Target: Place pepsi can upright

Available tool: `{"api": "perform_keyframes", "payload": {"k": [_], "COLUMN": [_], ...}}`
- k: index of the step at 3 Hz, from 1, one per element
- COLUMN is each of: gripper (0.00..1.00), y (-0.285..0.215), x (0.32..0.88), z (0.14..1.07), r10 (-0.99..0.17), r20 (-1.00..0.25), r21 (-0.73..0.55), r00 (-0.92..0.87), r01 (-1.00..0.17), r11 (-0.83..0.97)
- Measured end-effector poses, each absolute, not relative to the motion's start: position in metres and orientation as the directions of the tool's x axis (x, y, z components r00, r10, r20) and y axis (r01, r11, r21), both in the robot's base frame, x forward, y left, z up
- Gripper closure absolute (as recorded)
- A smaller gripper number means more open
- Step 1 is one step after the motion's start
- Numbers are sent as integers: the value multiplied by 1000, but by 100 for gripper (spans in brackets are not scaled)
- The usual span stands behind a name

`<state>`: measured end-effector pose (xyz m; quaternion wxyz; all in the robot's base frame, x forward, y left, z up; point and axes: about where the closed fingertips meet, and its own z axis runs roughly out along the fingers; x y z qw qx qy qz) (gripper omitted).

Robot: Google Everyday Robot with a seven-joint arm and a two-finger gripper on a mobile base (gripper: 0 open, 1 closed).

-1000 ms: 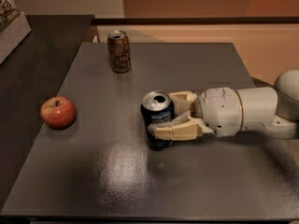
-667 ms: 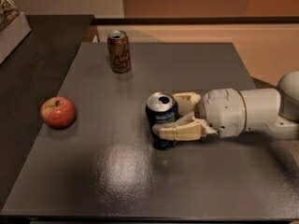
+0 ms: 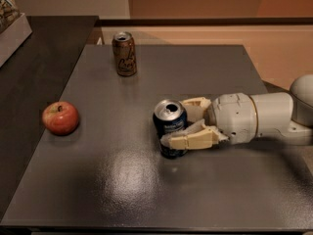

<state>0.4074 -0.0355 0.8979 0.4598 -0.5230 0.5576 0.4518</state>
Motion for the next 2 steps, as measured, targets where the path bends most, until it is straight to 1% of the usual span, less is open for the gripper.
{"api": "perform_keyframes", "payload": {"k": [1,2], "gripper": [0,0], "y": [-33,-33], "x": [407,407], "z": [899,899], "r10": [-169,-169], "r20": [-985,-985], "r21": [21,21], "r00": [-27,-27], "r01": [-999,-999], "r11": [41,41]}}
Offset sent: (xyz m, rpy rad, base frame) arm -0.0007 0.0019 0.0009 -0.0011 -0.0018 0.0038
